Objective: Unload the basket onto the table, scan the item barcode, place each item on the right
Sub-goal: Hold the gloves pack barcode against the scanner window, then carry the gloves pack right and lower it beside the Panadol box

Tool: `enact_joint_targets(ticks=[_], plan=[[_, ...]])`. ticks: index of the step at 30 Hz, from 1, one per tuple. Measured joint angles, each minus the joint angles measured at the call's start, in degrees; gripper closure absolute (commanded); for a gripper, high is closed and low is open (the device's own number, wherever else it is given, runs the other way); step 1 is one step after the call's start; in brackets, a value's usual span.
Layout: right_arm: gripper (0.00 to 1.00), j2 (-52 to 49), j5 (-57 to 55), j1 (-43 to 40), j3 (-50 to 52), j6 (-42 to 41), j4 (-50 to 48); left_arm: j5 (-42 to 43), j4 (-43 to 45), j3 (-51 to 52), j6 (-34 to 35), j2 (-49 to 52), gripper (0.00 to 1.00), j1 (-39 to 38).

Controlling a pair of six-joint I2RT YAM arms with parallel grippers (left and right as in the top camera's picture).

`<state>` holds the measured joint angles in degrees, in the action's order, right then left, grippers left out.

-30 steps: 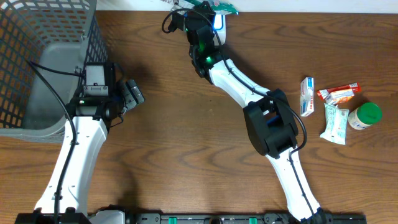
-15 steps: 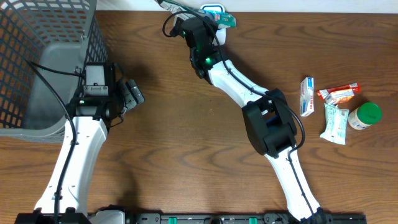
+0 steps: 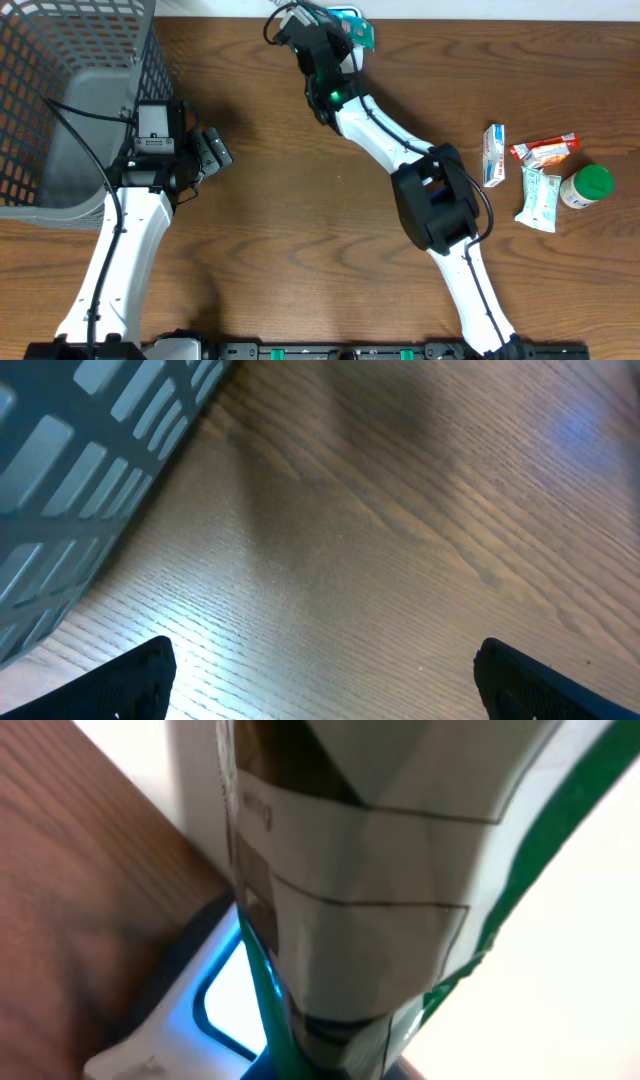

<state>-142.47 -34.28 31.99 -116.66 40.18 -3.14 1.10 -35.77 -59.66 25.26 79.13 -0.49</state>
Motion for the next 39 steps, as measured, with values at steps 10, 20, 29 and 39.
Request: enact_joint_targets(ticks=[10,20,29,39], plan=[[0.99,27.1,11.8,-3.4,-0.5,-16.0,43.4,0.0,0.0,0.0,0.0,0.0,0.04,0.0],[0.99,38.7,38.1,-16.1,1.7,-24.9,83.2,0.0,0.0,0.0,0.0,0.1,0.04,0.0],[0.99,36.2,42.9,-24.4,27.7,-33.1,67.1,0.0,0.0,0.0,0.0,0.1,0.04,0.0],[0.1,36.0,43.4,-32.0,36.4,-36.5,63.1,0.0,0.0,0.0,0.0,0.1,0.04,0.0]])
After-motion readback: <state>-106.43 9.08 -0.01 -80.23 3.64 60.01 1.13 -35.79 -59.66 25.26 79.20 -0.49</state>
